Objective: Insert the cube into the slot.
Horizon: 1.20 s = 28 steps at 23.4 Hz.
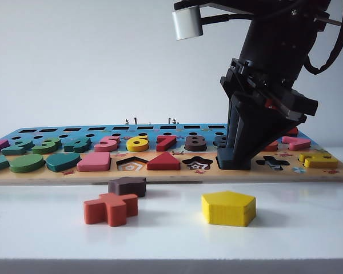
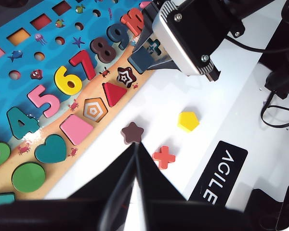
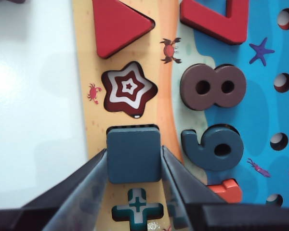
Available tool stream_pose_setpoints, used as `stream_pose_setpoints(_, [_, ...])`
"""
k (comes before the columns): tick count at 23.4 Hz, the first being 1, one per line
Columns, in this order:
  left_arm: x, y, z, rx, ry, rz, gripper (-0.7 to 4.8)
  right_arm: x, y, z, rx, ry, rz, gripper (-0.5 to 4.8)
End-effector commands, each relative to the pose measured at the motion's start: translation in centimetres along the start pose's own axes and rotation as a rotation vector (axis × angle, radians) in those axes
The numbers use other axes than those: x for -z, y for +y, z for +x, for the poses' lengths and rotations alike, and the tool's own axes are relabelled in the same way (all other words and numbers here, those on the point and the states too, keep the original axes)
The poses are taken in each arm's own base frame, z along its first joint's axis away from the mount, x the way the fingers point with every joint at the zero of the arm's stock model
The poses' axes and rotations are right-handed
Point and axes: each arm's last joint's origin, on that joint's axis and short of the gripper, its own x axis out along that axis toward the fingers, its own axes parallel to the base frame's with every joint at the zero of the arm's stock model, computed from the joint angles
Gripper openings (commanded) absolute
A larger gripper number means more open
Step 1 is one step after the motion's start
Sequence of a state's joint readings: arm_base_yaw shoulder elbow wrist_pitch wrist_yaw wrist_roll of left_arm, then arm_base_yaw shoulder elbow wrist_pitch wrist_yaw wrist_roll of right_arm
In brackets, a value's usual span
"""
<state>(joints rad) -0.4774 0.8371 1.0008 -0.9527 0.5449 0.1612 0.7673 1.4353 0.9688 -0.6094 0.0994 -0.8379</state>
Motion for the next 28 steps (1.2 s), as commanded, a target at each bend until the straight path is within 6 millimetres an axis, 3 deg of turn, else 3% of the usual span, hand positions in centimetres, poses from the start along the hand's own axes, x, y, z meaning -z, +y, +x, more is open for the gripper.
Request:
stream_pose_setpoints(1, [-0.2, 0.0, -0.1, 0.004, -0.019, 0.015, 0.20, -0.2, -0.2, -0.1, 0.007, -0.024, 0.007, 1.99])
stream_pose_setpoints(13, [-0.2, 0.0, -0.1, 0.004, -0.019, 0.014, 0.20, -0.2, -0.2, -0.3, -0.005, -0.049, 0.037, 2.13])
stream_pose_setpoints(19, [-0.2, 0.0, -0.1, 0.004, -0.019, 0.014, 0.20, -0.1, -0.5, -2.9, 0.079, -0.106, 0.124, 2.12])
stream_pose_setpoints(24, [-0.2, 0.0, -0.1, 0.004, -0.019, 0.015, 0.20, 0.2, -0.5, -5.1, 0.111, -0.181, 0.395, 2.12])
stream_pose_setpoints(28, [-0.3, 0.0, -0.1, 0.004, -0.021, 0.016, 0.20, 0.6, -0.5, -7.7, 0.148, -0.289, 0.623, 1.50])
